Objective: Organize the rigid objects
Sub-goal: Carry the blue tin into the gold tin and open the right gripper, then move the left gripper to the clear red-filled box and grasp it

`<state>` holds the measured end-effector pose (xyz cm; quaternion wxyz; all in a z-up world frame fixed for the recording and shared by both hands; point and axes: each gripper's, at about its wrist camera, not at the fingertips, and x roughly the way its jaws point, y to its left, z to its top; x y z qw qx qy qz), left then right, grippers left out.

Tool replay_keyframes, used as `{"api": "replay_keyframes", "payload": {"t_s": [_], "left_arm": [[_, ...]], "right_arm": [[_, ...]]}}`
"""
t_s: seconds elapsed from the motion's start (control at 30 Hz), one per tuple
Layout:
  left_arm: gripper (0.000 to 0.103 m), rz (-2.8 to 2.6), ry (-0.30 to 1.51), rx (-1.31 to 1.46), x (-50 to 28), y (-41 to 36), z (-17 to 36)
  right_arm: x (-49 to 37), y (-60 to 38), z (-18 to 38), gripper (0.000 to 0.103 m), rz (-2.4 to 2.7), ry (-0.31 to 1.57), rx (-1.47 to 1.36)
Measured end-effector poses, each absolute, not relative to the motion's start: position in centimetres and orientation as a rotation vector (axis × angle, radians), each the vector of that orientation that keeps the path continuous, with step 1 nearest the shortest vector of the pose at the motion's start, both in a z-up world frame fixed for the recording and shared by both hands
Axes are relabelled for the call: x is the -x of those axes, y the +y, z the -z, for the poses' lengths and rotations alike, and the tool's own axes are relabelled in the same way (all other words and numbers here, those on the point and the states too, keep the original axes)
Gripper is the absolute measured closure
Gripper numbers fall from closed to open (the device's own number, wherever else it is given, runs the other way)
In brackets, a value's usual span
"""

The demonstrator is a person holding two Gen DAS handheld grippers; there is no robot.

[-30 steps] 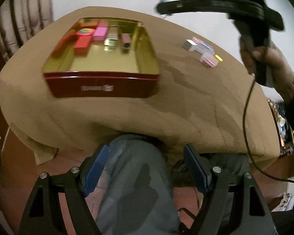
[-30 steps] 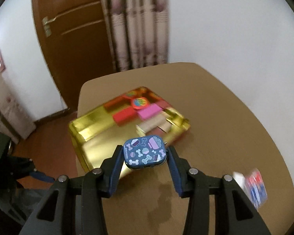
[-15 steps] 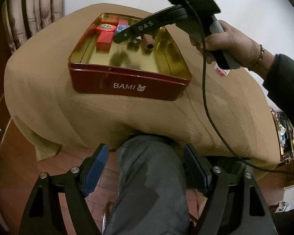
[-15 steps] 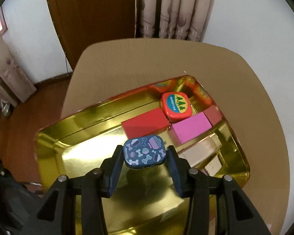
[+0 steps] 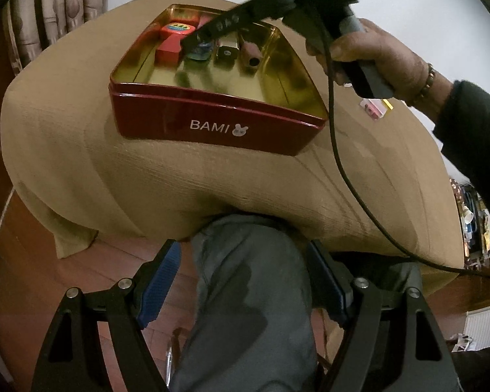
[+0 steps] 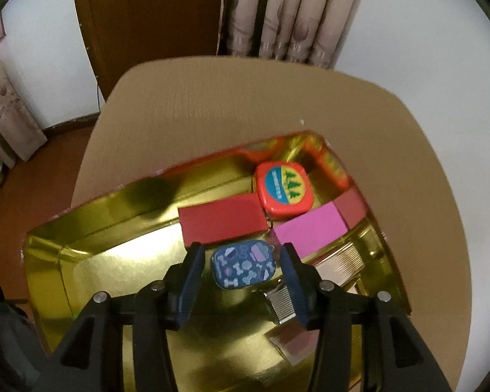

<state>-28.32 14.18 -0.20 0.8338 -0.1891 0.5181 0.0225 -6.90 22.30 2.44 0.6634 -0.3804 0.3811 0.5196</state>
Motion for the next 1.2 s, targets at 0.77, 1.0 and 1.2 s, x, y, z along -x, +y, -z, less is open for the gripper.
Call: {"api": "replay_keyframes", "payload": {"t_s": [0.77,1.0,1.2], "left_arm": [[0.028,0.174,1.017,0.042,23.2,1.7,-3.9],[0.022,0.278,0.958,-0.028,17.8,-4.2,-5.6],[0.021,0.322,0.929,-0.097,11.9,-6.2,-5.1]], "right_arm": [[6.3,-24.1,-2.0,0.049,-0.144,0.869,0.221],[5.4,-27.6,-1.5,0.04,-0.056,0.881,0.095],[4.9,-28.0,-0.8,0.035,-0.031,0.927,0.044]]}}
